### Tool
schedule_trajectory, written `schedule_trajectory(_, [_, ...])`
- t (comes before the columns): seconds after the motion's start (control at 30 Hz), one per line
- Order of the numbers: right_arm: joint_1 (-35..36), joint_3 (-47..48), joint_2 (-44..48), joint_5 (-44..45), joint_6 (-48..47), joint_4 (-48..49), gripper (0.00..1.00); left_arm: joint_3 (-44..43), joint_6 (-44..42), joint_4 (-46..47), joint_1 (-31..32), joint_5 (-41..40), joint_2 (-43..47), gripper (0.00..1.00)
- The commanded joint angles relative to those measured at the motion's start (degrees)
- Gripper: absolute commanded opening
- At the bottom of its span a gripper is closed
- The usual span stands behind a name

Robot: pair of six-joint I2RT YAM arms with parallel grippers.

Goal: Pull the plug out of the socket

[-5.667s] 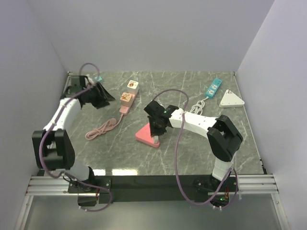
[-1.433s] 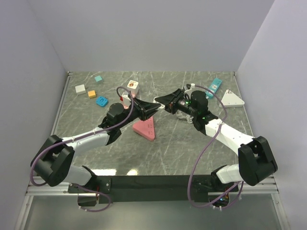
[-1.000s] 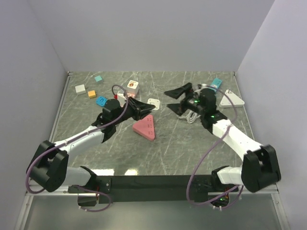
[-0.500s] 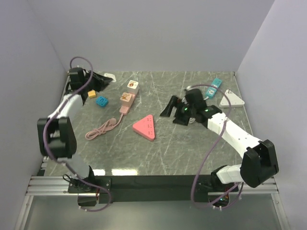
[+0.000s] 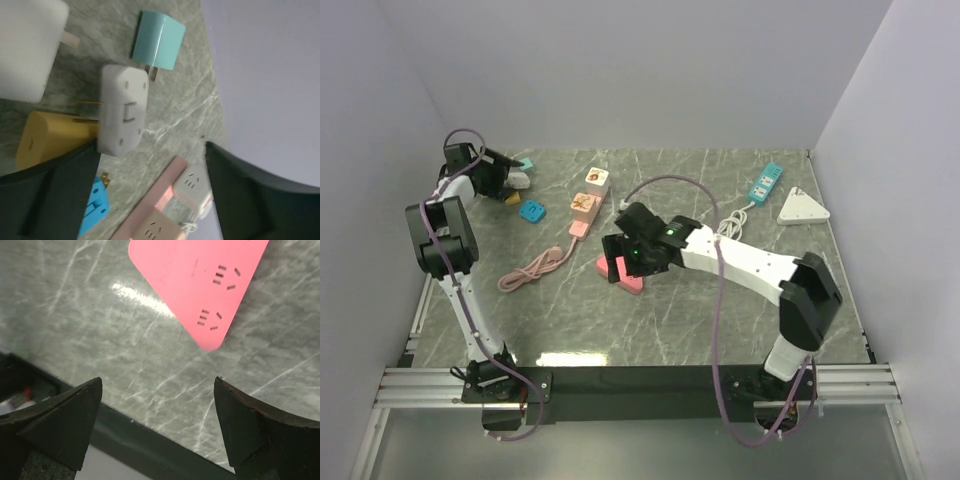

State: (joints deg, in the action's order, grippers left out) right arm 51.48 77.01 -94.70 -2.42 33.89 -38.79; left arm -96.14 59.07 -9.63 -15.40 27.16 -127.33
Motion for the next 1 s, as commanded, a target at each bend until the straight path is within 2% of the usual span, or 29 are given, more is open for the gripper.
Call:
schedule_trajectory(0.0, [2.4,8.0,-3.7,10.5,-4.3,-6.1,0.99,-4.4,-1.2,-2.2,-1.0,0.5,0.2,0.99])
schedule_trajectory(0.2, [5.9,19.5,-13.0,16.3,-10.2,-9.4,1.00,2.8,-0.1,2.2,-1.2,2.3,6.2,0.99])
schedule_trajectory(0.37, [7.7,27.9,-21.1,21.6,-15.4,-12.1,1.00,10.6,-0.7,2.6,-1.1,3.3,17.4,0.99])
schedule_trajectory(0.47, [7.9,29.9,-24.9,22.9,-16.7,-13.0,1.00,16.4,-0.5,3.2,-1.1,5.2,25.4,1.00])
schedule_trajectory(0.6, [8.5,29.0,-27.5,22.5,-17.5,-11.7,1.00,24.1,0.0,3.6,-1.2,6.8,37.5,0.99])
schedule_trajectory(0.8, [8.5,27.4,-31.0,24.2,-16.9,-10.6,0.98,34.5,0.3,3.3,-1.2,8.6,49.6,0.99])
schedule_trajectory(0.9, [7.6,25.2,-31.7,26.0,-16.5,-9.2,0.94,36.3,-0.6,1.5,-1.1,8.8,53.6,0.99])
schedule_trajectory(0.93, [6.1,24.6,-32.3,27.3,-15.5,-9.3,0.88,37.2,-0.7,1.0,-1.2,9.1,54.5,1.00])
schedule_trajectory(0.97, [5.0,24.3,-32.7,27.8,-14.8,-9.5,0.87,37.7,-1.2,0.1,-1.2,9.3,55.2,0.99])
